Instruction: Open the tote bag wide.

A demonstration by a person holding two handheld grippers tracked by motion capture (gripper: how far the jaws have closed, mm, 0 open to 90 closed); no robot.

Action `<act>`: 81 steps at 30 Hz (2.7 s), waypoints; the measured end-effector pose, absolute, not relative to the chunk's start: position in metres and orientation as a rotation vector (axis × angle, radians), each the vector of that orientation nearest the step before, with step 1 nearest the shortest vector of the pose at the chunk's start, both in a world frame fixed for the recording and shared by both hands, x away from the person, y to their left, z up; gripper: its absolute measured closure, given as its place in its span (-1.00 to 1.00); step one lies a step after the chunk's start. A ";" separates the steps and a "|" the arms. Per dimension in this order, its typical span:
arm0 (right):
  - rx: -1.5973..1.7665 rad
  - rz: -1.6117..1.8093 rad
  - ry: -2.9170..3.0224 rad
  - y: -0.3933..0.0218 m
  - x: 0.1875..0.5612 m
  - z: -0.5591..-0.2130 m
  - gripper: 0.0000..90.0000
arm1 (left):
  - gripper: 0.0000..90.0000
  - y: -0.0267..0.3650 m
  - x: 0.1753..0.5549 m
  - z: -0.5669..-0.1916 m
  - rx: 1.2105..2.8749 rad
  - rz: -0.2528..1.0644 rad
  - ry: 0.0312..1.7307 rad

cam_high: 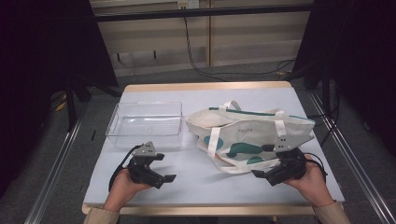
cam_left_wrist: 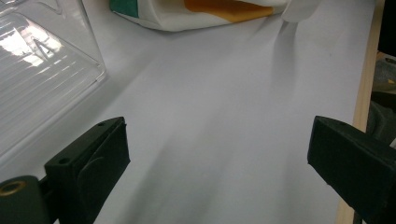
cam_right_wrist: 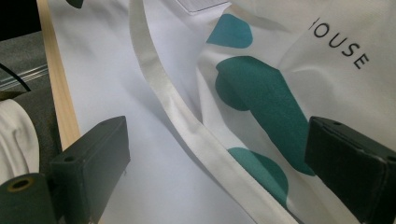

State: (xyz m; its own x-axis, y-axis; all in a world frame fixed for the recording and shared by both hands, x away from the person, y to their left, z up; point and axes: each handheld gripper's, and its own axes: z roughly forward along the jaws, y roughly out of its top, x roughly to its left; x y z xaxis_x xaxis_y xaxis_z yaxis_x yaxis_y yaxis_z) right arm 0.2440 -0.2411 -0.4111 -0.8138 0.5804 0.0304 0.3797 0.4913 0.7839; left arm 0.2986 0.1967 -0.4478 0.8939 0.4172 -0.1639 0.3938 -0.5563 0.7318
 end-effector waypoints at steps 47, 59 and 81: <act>0.828 1.285 2.442 -0.244 0.251 -0.393 -0.76 | -0.80 0.163 0.316 -0.417 2.253 -0.013 0.445; 0.815 1.278 2.460 -0.246 0.255 -0.387 -0.75 | -0.80 0.152 0.326 -0.399 2.272 -0.013 0.419; 0.776 1.351 2.442 -0.245 0.267 -0.366 -0.70 | -0.78 0.143 0.345 -0.371 2.283 -0.014 0.413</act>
